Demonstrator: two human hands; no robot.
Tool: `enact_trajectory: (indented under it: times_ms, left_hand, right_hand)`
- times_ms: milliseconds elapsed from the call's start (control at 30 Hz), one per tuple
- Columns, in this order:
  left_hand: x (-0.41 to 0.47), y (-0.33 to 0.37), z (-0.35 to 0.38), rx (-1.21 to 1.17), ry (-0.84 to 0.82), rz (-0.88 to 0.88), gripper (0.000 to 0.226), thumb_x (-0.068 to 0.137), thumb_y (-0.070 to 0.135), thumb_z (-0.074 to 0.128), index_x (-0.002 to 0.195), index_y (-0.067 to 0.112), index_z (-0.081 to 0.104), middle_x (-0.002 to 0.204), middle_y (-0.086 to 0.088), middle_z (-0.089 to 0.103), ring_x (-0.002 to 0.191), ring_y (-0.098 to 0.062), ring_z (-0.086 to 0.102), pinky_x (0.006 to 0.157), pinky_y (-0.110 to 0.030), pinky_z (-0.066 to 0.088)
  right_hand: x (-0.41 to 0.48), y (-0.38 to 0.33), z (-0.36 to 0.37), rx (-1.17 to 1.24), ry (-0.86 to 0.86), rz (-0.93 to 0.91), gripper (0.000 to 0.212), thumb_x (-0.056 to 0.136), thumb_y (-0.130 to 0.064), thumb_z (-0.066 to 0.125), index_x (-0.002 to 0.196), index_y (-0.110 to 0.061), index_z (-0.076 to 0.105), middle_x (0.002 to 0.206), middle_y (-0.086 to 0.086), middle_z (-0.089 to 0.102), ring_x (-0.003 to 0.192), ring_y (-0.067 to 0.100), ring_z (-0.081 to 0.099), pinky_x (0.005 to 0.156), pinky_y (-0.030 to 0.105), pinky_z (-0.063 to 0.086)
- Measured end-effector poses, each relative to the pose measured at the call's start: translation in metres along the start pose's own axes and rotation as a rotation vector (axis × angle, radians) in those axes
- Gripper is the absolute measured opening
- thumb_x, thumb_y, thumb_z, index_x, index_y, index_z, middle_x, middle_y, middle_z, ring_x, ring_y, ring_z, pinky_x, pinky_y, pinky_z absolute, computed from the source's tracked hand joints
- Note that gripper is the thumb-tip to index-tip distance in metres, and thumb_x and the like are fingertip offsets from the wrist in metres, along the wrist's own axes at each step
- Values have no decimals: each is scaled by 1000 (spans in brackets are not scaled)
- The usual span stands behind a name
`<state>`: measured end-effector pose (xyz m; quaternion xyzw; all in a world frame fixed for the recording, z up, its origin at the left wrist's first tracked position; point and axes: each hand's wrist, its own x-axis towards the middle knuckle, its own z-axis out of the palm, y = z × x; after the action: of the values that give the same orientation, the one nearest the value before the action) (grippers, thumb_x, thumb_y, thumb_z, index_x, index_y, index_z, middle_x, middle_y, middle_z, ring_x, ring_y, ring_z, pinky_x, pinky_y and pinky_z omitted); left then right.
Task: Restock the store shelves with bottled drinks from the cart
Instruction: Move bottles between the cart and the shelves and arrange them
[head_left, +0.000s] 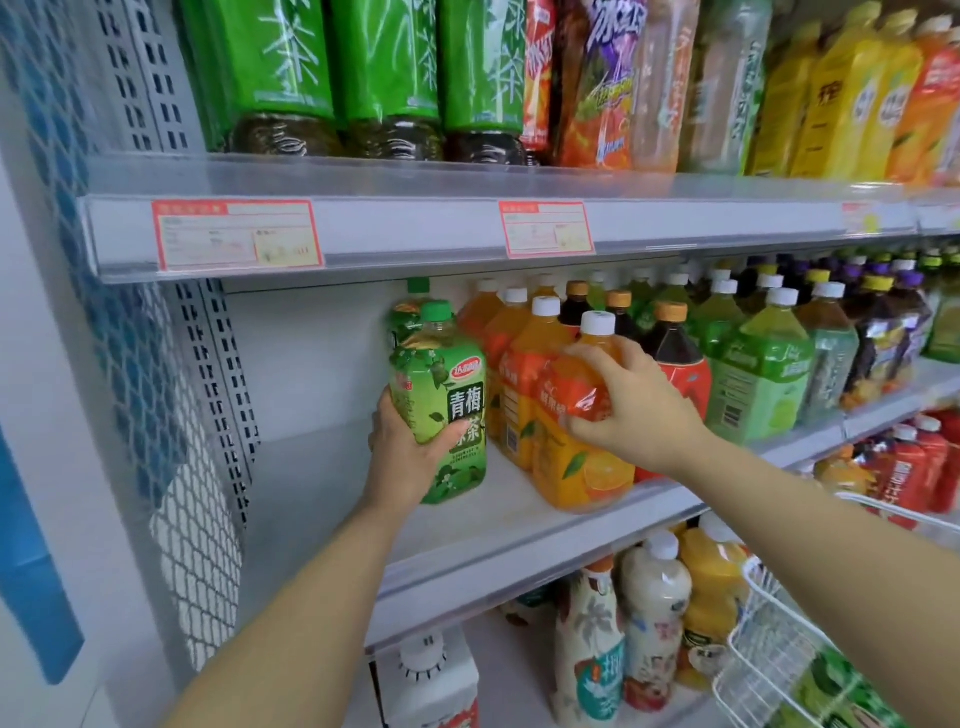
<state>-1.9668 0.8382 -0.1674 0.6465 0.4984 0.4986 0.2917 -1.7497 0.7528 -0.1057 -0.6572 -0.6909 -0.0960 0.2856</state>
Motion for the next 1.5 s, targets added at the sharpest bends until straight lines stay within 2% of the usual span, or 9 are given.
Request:
enact_trajectory:
  times_ms: [200,367,600,800,933,1067,1233,1400,1500]
  left_hand:
    - [20,16,6,229,14,48,96,84,19,67,149,14,-4,145,-20,14,130,-39,34,107,-41,30]
    - [2,-6,17,457,-160,155,74,84,18,66,145,26,27,150,-6,-18,138,-37,20,115,-33,18]
    - [13,2,27,570,-280,-22,75,87,35,62,147,38,17,148,-6,-24,133,-38,15,114,-31,14]
    - [6,14,13,492,-326,-1,78,87,30,63,149,28,16,150,-6,-12,141,-31,14,118,-32,12]
    - [-38,42,15,451,-308,180,58,89,28,60,141,27,36,150,1,5,138,-21,21,112,-29,20]
    - [-100,67,46,341,-266,447,31,90,22,57,120,25,58,127,7,44,118,-14,45,102,-32,37]
    - [-158,84,125,275,-472,481,26,93,27,51,117,27,59,117,10,51,112,-11,46,97,-36,39]
    - [-185,85,193,474,-761,451,33,97,42,41,125,32,55,132,9,47,127,-14,36,108,-36,27]
    - [-189,70,207,545,-841,426,36,98,46,34,125,33,54,131,9,44,132,-17,26,110,-30,18]
  right_hand:
    - [-1,-2,0,12,1,-2,74,75,-42,68,138,-37,30,148,12,21,131,32,29,99,38,37]
    - [-2,0,1,16,1,-18,76,75,-45,68,139,-39,28,148,11,20,133,31,27,101,39,37]
    - [-3,-1,-1,12,-26,-11,76,77,-47,67,140,-40,25,150,8,16,136,29,23,104,37,35]
    - [-4,0,0,11,-47,-27,80,80,-49,65,144,-40,18,155,13,7,142,31,12,111,41,26]
    - [-19,11,-9,63,-84,-87,79,84,-44,61,146,-40,12,158,9,-4,145,25,3,111,39,26]
    - [-58,51,-42,82,-47,-149,57,88,-36,60,140,-28,38,146,-1,36,132,15,35,106,28,32]
    - [-128,142,-87,-69,-359,52,25,89,-26,60,113,-21,64,100,-3,69,86,9,61,77,21,46]
    - [-178,195,-104,-291,-857,235,47,91,-40,53,133,-18,48,123,1,59,109,17,55,92,25,41]
    - [-188,194,-91,-182,-884,238,58,90,-48,52,139,-19,40,133,6,52,116,20,52,95,27,39]
